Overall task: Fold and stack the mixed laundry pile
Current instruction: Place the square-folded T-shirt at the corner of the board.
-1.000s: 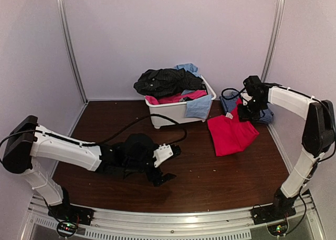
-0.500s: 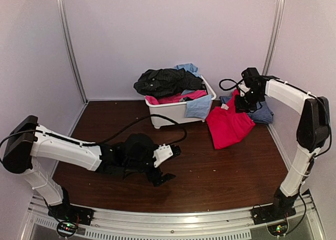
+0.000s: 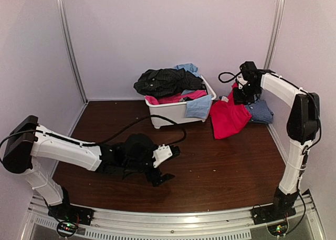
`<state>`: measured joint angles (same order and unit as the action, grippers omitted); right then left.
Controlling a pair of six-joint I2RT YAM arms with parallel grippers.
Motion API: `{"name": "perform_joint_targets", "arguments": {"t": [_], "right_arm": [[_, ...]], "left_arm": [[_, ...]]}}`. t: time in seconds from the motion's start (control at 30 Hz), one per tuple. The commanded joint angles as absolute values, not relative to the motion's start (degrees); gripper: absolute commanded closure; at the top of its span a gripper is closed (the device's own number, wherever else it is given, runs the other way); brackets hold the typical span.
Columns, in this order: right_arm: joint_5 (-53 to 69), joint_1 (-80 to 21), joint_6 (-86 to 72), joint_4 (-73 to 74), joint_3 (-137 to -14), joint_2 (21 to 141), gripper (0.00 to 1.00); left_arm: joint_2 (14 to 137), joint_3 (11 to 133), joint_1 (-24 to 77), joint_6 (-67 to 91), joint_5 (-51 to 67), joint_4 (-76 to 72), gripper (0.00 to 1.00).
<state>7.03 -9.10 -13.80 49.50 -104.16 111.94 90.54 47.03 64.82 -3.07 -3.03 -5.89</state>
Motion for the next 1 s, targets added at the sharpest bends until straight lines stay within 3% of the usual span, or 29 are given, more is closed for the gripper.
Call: {"name": "perform_joint_targets", "arguments": {"t": [0.0, 0.2, 0.43, 0.97], "right_arm": [[7.0, -8.8, -13.3, 49.0, -110.2, 114.3, 1.00], [8.1, -8.8, -10.1, 50.4, -119.7, 119.8, 1.00], [1.7, -8.1, -6.5, 57.9, -140.7, 131.4, 1.00], [-9.3, -7.9, 3.1, 57.0, -140.0, 123.4, 1.00]], "left_arm": [[90.2, 46.5, 64.3, -3.2, -4.1, -6.9, 0.02], [90.5, 46.6, 64.2, -3.2, -4.3, -6.8, 0.02], [89.6, 46.9, 64.2, -2.9, -5.1, -6.2, 0.02], [88.5, 45.8, 64.1, -2.1, -5.5, -6.0, 0.02]]}}
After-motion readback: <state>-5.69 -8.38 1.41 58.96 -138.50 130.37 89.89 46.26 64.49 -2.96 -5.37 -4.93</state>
